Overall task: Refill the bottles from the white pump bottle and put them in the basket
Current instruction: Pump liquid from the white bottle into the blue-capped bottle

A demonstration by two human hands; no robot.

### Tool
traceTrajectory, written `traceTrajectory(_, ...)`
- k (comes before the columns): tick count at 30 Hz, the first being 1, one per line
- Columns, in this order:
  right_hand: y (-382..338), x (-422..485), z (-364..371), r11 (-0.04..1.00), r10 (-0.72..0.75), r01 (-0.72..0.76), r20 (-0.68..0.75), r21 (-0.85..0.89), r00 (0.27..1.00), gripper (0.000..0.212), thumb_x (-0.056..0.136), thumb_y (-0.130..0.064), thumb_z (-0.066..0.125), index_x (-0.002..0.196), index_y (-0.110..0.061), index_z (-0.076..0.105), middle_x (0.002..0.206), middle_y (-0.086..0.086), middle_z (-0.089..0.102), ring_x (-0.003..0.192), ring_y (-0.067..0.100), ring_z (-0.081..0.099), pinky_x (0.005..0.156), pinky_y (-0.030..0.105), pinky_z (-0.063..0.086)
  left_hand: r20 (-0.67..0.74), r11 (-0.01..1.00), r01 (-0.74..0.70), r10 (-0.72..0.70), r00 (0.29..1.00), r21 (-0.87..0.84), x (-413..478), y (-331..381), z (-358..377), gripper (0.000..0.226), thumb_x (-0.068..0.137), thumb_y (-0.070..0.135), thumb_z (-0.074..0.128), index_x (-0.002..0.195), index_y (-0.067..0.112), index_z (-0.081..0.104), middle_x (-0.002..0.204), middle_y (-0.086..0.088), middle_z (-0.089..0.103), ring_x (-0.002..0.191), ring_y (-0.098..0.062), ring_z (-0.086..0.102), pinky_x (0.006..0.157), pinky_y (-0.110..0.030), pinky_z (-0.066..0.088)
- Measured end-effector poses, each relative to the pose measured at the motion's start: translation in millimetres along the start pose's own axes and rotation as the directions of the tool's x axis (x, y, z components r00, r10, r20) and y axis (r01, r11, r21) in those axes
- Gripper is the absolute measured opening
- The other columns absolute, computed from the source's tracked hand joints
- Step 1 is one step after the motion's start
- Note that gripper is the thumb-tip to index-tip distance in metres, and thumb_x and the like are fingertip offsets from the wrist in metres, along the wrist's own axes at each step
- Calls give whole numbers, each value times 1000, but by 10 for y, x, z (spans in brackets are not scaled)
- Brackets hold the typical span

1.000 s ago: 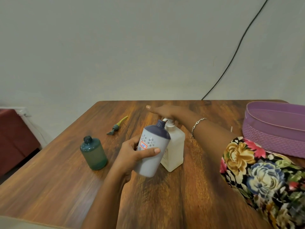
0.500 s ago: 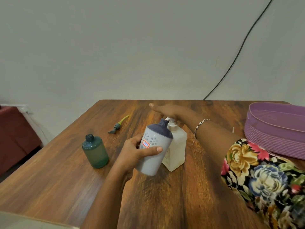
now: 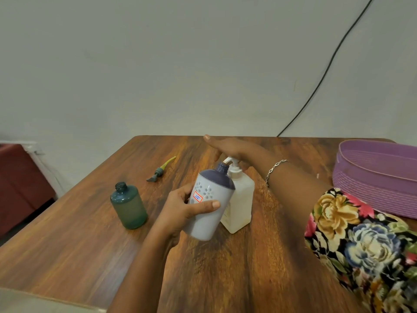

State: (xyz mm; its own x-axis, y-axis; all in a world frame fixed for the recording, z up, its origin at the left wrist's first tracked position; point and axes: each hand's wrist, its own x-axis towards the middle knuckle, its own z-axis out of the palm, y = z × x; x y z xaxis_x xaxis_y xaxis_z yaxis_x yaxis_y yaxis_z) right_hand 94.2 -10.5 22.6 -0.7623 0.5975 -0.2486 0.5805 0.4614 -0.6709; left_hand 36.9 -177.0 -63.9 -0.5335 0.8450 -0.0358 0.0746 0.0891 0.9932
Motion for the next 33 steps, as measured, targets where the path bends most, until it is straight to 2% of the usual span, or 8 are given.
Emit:
traceTrajectory(5, 34, 46, 59, 997, 17, -16, 15, -69, 1000, 77, 92, -65, 22, 139, -7, 42, 144, 15, 40, 117, 31, 48, 78, 33, 38, -1, 1000, 20, -20, 1000, 8, 20, -23, -9, 68, 42, 40, 83, 103, 14, 68, 95, -6, 73, 88, -25, 69, 78, -42, 56)
traceTrajectory(11, 37, 16, -28, 994, 29, -29, 4, 106, 1000, 84, 86, -72, 23, 130, -6, 51, 140, 18, 41, 106, 28, 48, 77, 36, 43, 5, 999, 27, -27, 1000, 42, 13, -3, -10, 62, 48, 36, 83, 103, 14, 66, 97, -6, 72, 90, -25, 68, 80, -42, 56)
traceTrajectory(14, 37, -18, -52, 997, 33, -32, -8, 65, 999, 83, 87, -72, 22, 123, -6, 57, 140, 20, 43, 123, 34, 48, 96, 44, 44, 8, 998, 30, -30, 1000, 47, 9, 12, -18, 64, 47, 37, 83, 104, 14, 66, 97, -5, 72, 90, -24, 68, 80, -42, 56)
traceTrajectory(17, -5, -56, -21, 1000, 14, -13, -12, 24, 1000, 80, 90, -67, 23, 134, -5, 48, 142, 16, 42, 120, 30, 47, 84, 36, 41, 6, 999, 17, -17, 1000, 30, 14, 21, -17, 64, 46, 38, 83, 104, 15, 66, 97, -5, 72, 90, -25, 68, 80, -41, 56)
traceTrajectory(21, -3, -2, 67, 994, 5, -6, -8, -108, 1000, 77, 92, -64, 20, 138, -6, 43, 139, 13, 46, 114, 29, 50, 81, 33, 39, 8, 1000, 10, -10, 1000, 12, 22, -18, -9, 70, 42, 41, 82, 105, 14, 67, 97, -6, 72, 90, -26, 68, 81, -44, 56)
traceTrajectory(25, 37, -7, 10, 1000, 7, -7, 1, 14, 1000, 78, 92, -64, 21, 135, -4, 47, 141, 16, 41, 123, 31, 44, 88, 37, 39, 29, 999, 6, -7, 1000, 35, 31, 11, 1, 67, 44, 40, 82, 105, 15, 66, 97, -5, 72, 89, -23, 68, 79, -40, 56)
traceTrajectory(28, 2, -13, -62, 999, 19, -19, -6, 33, 1000, 82, 89, -69, 20, 129, -5, 52, 137, 18, 44, 107, 27, 46, 80, 37, 39, 25, 1000, 5, -5, 1000, 28, 40, 18, -3, 68, 42, 41, 82, 103, 15, 66, 94, -4, 72, 86, -21, 69, 76, -38, 57)
traceTrajectory(33, -11, -13, -33, 1000, 11, -11, -15, -29, 1000, 78, 92, -65, 20, 138, -7, 43, 142, 18, 41, 128, 34, 43, 88, 35, 41, 37, 1000, -8, 8, 999, 19, 34, 18, -16, 70, 42, 43, 80, 105, 16, 66, 96, -4, 72, 86, -20, 69, 75, -37, 57)
